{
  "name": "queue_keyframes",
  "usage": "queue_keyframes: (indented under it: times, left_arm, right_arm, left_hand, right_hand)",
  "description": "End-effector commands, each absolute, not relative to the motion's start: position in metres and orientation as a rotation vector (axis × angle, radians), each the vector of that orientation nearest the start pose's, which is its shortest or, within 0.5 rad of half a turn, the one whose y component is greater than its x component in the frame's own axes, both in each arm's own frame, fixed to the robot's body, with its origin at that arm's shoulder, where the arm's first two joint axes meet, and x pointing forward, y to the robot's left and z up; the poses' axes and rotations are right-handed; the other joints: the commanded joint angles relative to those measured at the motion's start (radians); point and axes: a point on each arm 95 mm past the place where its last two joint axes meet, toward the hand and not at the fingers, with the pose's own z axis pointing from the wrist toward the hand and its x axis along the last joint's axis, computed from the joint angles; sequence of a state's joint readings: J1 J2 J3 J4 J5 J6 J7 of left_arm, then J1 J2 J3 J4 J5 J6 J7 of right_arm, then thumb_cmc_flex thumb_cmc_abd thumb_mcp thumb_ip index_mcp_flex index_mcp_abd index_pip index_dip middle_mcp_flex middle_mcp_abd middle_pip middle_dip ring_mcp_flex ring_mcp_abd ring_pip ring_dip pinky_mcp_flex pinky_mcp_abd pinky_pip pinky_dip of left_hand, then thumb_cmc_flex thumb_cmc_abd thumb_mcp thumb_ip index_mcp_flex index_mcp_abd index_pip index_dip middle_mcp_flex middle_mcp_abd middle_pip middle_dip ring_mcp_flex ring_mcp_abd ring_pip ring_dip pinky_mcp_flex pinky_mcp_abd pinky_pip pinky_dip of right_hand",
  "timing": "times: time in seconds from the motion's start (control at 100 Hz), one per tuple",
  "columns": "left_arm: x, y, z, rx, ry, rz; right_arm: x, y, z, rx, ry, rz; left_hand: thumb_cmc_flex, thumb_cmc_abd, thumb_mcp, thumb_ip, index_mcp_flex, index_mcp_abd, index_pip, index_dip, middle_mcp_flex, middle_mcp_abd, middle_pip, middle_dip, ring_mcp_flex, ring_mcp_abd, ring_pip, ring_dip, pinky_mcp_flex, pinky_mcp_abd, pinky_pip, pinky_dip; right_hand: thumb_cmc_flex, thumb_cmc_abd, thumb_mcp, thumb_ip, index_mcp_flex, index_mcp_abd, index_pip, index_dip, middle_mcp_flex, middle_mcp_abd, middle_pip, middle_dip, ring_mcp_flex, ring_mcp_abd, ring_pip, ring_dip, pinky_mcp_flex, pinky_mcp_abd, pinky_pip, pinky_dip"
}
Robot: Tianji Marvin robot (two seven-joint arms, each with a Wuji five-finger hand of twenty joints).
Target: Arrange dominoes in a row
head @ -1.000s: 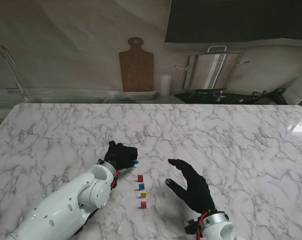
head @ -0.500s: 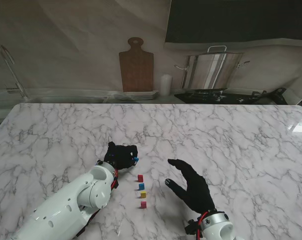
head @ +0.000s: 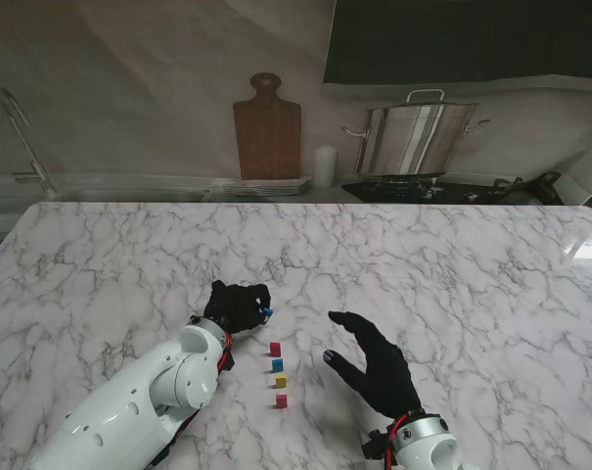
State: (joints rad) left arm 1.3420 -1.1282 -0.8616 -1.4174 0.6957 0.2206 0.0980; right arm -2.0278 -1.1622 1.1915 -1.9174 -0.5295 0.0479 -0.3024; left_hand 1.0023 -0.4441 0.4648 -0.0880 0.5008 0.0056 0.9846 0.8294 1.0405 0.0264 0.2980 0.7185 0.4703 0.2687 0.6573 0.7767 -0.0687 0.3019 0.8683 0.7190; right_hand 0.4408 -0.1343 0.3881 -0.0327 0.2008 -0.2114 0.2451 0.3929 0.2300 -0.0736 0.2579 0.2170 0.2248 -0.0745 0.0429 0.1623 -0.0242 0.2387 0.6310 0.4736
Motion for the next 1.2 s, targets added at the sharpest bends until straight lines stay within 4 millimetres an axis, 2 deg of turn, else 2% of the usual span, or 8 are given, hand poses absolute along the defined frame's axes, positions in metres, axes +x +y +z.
queue_keyframes:
  times: [0.0,0.14,0.28,0.44,0.52,0.67,0.96,1.19]
  left_arm:
    - [0.420,-0.073,-0.364,-1.479,1.486,-1.490]
    - [0.420,-0.073,-0.366,-1.486,1.480,-1.505]
    - [0.418,-0.075,-0.368,-1.501,1.475,-1.521]
    - [0.416,-0.075,-0.370,-1.521,1.470,-1.535]
    - [0.416,-0.075,-0.371,-1.516,1.472,-1.538]
    - [0.416,-0.074,-0.371,-1.510,1.466,-1.539]
    - [0.414,-0.074,-0.373,-1.527,1.440,-1.546]
    - [0.410,-0.076,-0.379,-1.574,1.435,-1.554]
  right_arm:
    - [0.256,0.052,-0.343,-2.299,-1.218,-2.335]
    - [0.256,0.052,-0.343,-2.299,-1.217,-2.337]
    - [0.256,0.051,-0.343,-2.300,-1.215,-2.337]
    - [0.257,0.051,-0.343,-2.301,-1.215,-2.337]
    - [0.257,0.051,-0.343,-2.301,-1.215,-2.336]
    - [0.257,0.051,-0.343,-2.299,-1.217,-2.336]
    - [0.257,0.051,-0.343,-2.299,-1.216,-2.336]
    - [0.256,0.051,-0.343,-2.298,-1.219,-2.335]
  left_hand:
    - [0.022,-0.004,0.122,0.027,-0.027,-0.022,0.103,0.017,0.064,-0.023,-0.013,-0.054,0.027,0.001,-0.005,-0.014,0.007,0.023,0.041,0.012]
    - [-0.004,-0.020,0.181,0.023,-0.034,-0.010,0.143,-0.021,0.072,-0.018,0.000,-0.122,0.049,-0.013,-0.002,-0.018,0.021,0.017,0.066,0.001]
    - [0.017,-0.007,0.115,0.007,-0.030,-0.008,0.142,-0.044,0.068,-0.017,0.000,-0.143,0.024,-0.016,0.000,-0.016,0.000,0.009,0.071,-0.009]
    - [0.054,0.022,-0.003,0.018,-0.001,-0.021,0.098,-0.064,-0.100,0.001,0.108,0.108,-0.097,0.002,0.038,0.040,-0.029,0.015,0.028,-0.017]
    - [0.057,0.024,-0.009,0.020,0.001,-0.018,0.093,-0.066,-0.082,0.000,0.136,0.128,-0.082,-0.002,0.051,0.048,-0.029,0.015,0.026,-0.015]
    - [0.056,0.021,-0.003,0.020,0.003,-0.021,0.085,-0.062,0.001,-0.024,0.068,0.029,-0.034,-0.012,0.048,0.036,-0.021,0.012,0.052,0.010]
    - [0.023,-0.028,0.107,0.007,-0.001,-0.017,0.122,-0.064,0.104,-0.018,-0.034,-0.125,0.057,-0.024,0.025,-0.007,0.034,0.015,0.099,-0.005]
    - [0.060,-0.004,0.004,-0.001,0.017,0.023,0.128,-0.134,0.082,-0.017,-0.028,-0.111,0.011,-0.014,0.025,-0.003,-0.007,0.008,0.092,-0.020]
  right_hand:
    - [0.024,0.036,-0.012,0.029,-0.033,-0.017,0.016,0.015,-0.028,-0.013,0.012,0.004,-0.011,-0.026,-0.018,-0.012,-0.005,-0.035,0.011,0.015]
    - [0.026,0.036,-0.011,0.029,-0.032,-0.018,0.016,0.015,-0.029,-0.011,0.012,0.004,-0.011,-0.027,-0.018,-0.012,-0.004,-0.036,0.011,0.015]
    - [0.024,0.036,-0.012,0.029,-0.033,-0.017,0.016,0.015,-0.028,-0.012,0.012,0.004,-0.011,-0.026,-0.018,-0.012,-0.005,-0.035,0.011,0.015]
    - [0.024,0.036,-0.012,0.029,-0.033,-0.018,0.016,0.015,-0.028,-0.010,0.012,0.004,-0.010,-0.027,-0.018,-0.012,-0.004,-0.035,0.011,0.015]
    - [0.025,0.036,-0.012,0.029,-0.032,-0.018,0.016,0.015,-0.028,-0.012,0.012,0.004,-0.010,-0.027,-0.018,-0.012,-0.005,-0.035,0.011,0.015]
    - [0.025,0.036,-0.012,0.029,-0.032,-0.018,0.016,0.014,-0.029,-0.011,0.012,0.004,-0.010,-0.026,-0.018,-0.012,-0.004,-0.034,0.011,0.015]
    - [0.025,0.036,-0.013,0.029,-0.032,-0.018,0.017,0.014,-0.028,-0.013,0.012,0.004,-0.011,-0.026,-0.018,-0.012,-0.005,-0.035,0.010,0.015]
    - [0.025,0.036,-0.013,0.029,-0.031,-0.018,0.017,0.014,-0.029,-0.011,0.011,0.004,-0.010,-0.026,-0.018,-0.012,-0.005,-0.035,0.010,0.015]
